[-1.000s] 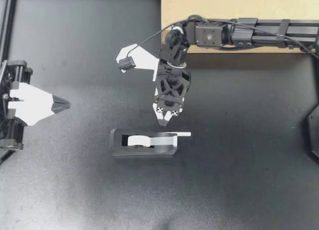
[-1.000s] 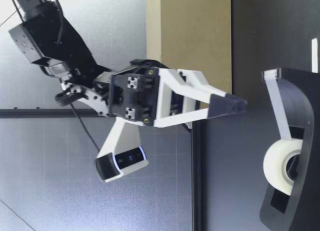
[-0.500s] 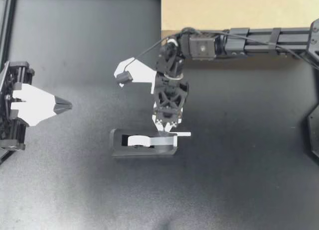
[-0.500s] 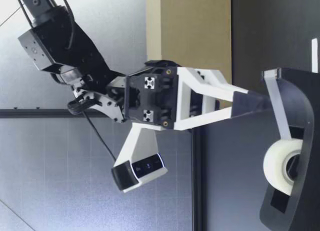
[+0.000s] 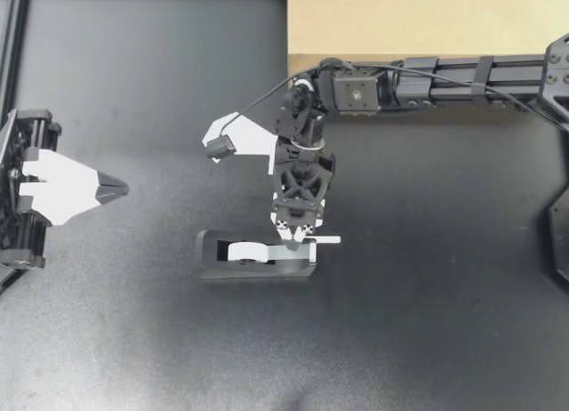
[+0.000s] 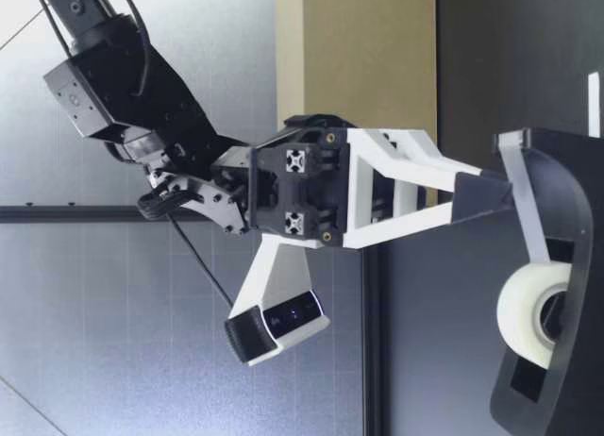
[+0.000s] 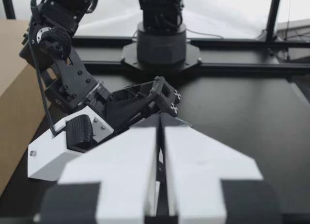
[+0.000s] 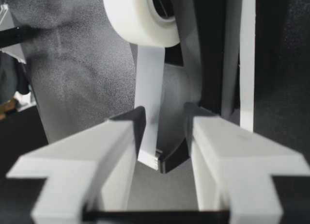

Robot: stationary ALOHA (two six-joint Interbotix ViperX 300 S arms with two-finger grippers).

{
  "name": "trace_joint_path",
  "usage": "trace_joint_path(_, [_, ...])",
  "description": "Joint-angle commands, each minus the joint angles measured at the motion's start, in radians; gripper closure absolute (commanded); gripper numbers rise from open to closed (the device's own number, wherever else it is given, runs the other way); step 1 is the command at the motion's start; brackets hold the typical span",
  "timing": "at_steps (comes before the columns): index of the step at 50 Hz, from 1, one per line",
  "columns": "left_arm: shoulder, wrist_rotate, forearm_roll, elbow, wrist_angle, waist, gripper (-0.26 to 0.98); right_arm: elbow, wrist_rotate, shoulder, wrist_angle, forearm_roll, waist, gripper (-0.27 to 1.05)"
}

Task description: Cut a small piece of tape from the tape dispenser then place it on the cardboard box's edge.

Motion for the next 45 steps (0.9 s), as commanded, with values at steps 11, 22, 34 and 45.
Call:
trace_joint_path(11, [0.005, 0.003, -0.002, -0.02, -0.008, 0.002, 0.83, -0.02, 0.012, -0.02, 0.017, 0.005, 0.029, 0.41])
trace_joint_path(22, [0.005, 0.002, -0.002, -0.02, -0.008, 0.002, 0.83, -0.021, 0.014, -0.031, 0.011, 0.0, 0.032, 0.5])
trace_joint_path(34, [0.005, 0.002, 0.0, -0.018, -0.009, 0.002, 0.83, -0.021, 0.048, -0.054, -0.021, -0.032, 0.021, 0.75])
trace_joint_path(45, [0.005, 0.002, -0.002, -0.015, -0.009, 0.002, 0.83, -0.021, 0.052, -0.077, -0.025, -0.023, 0.021, 0.83])
